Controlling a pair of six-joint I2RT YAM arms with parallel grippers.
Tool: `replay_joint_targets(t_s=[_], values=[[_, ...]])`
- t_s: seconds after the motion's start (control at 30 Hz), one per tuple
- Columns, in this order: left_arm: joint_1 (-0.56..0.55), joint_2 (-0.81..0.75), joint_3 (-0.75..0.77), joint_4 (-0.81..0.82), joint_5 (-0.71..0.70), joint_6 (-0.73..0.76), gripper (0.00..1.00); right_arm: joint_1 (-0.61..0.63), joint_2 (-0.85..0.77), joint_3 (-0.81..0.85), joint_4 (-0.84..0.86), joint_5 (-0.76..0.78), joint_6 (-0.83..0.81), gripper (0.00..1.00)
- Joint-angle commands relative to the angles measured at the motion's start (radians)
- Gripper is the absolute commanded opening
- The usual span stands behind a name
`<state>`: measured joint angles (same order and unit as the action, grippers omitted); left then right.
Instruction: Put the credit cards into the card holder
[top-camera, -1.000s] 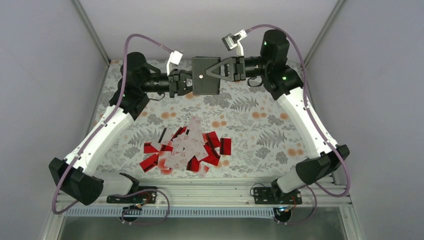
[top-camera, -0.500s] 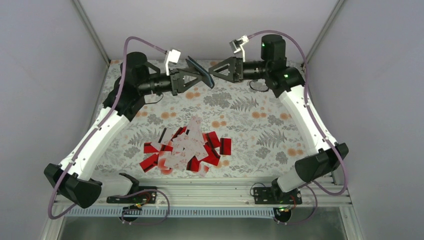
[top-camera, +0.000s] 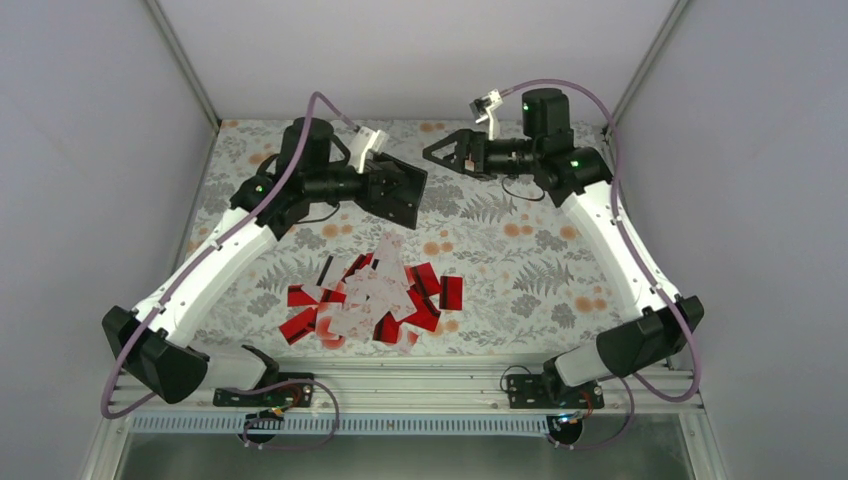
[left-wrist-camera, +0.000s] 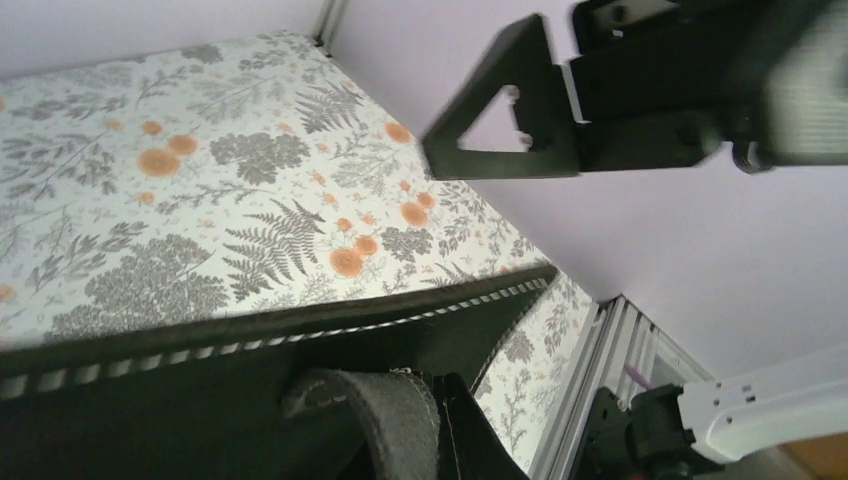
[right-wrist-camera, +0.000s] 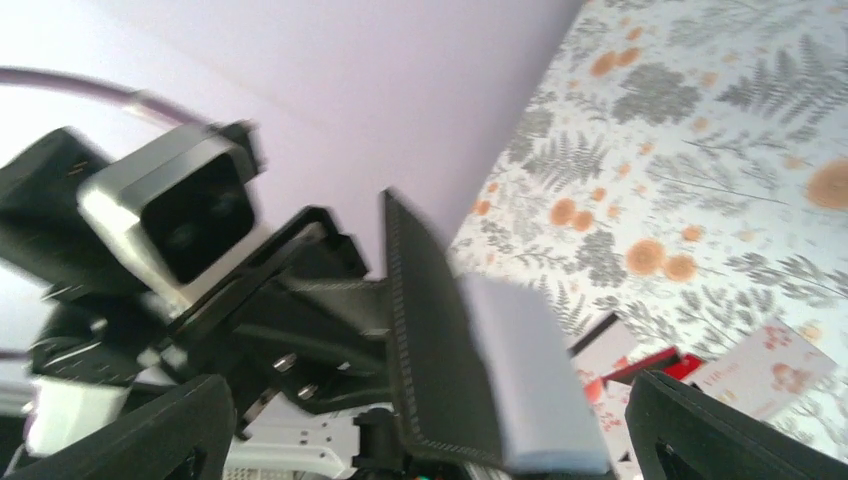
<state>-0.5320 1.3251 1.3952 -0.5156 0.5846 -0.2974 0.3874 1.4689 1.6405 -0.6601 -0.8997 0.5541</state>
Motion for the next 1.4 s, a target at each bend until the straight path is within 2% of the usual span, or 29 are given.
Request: replay_joint_targets(t_s=[0.0, 0.13, 0.27, 0.43, 0.53, 0.6, 0.8, 1.0, 1.2, 1.37], values=[[-0.023, -0.004, -0.009, 0.013, 0.022, 0.147, 0.02, 0.000, 0.027, -0.037, -0.081, 0.154, -0.018, 0.99], [-0.023, 0.005, -0.010, 0.058, 0.107, 0.203, 0.02, -0.038, 0.044, -0.133, -0.034, 0.136, -0.009, 0.99], [-0.023, -0.008, -0.058, 0.157, 0.151, 0.224, 0.02, -0.167, 0.007, -0.331, 0.188, -0.113, 0.069, 0.97], [-0.024, -0.043, -0.108, 0.267, 0.218, 0.299, 0.02, -0.214, 0.039, -0.378, 0.208, -0.329, 0.042, 0.98], [-0.024, -0.050, -0.101, 0.301, 0.274, 0.358, 0.02, -0.213, 0.029, -0.425, 0.328, -0.465, 0.149, 0.99], [-0.022, -0.050, -0.084, 0.328, 0.293, 0.371, 0.02, -0.214, 0.035, -0.403, 0.316, -0.523, 0.151, 0.99], [-0.020, 0.006, 0.059, 0.339, 0.341, 0.358, 0.02, -0.189, 0.038, -0.375, 0.351, -0.533, 0.249, 0.99], [-0.015, 0.078, 0.218, 0.331, 0.377, 0.384, 0.02, -0.179, 0.052, -0.237, 0.421, -0.532, 0.419, 0.99], [-0.013, 0.173, 0.378, 0.395, 0.437, 0.342, 0.02, -0.164, 0.068, -0.128, 0.590, -0.510, 0.698, 1.00], [-0.010, 0.226, 0.487, 0.413, 0.428, 0.343, 0.02, -0.153, 0.105, -0.004, 0.532, -0.512, 0.744, 1.00]])
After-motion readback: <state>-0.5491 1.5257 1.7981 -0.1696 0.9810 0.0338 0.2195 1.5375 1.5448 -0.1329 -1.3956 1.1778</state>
